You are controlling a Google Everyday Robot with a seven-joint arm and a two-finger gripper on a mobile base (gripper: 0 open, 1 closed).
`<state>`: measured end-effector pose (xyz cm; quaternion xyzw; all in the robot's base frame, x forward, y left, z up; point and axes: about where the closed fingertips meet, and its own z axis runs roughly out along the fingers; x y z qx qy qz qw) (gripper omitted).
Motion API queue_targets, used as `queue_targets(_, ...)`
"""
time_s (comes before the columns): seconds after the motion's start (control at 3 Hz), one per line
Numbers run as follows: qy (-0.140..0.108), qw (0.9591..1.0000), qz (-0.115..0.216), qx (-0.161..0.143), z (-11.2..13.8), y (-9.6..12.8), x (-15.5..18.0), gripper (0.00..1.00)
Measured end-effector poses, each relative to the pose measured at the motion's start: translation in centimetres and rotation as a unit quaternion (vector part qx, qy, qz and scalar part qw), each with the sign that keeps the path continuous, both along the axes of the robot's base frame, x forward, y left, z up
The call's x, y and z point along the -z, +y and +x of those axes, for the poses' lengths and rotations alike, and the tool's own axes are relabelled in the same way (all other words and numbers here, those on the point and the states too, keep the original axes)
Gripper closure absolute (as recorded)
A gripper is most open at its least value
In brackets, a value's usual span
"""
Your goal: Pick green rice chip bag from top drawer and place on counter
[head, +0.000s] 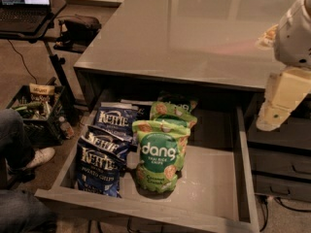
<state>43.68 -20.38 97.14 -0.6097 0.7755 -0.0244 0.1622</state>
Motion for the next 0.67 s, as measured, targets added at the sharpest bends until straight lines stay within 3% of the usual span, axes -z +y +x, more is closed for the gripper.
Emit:
queue_targets(0.33, 0.011, 0.9993, 0.016, -0.033, 0.0, 4.4, 1.7, 0.00)
queue_targets(0.67, 0.045, 0.9951, 0.030, -0.083, -0.1, 9.7, 4.2, 0.00)
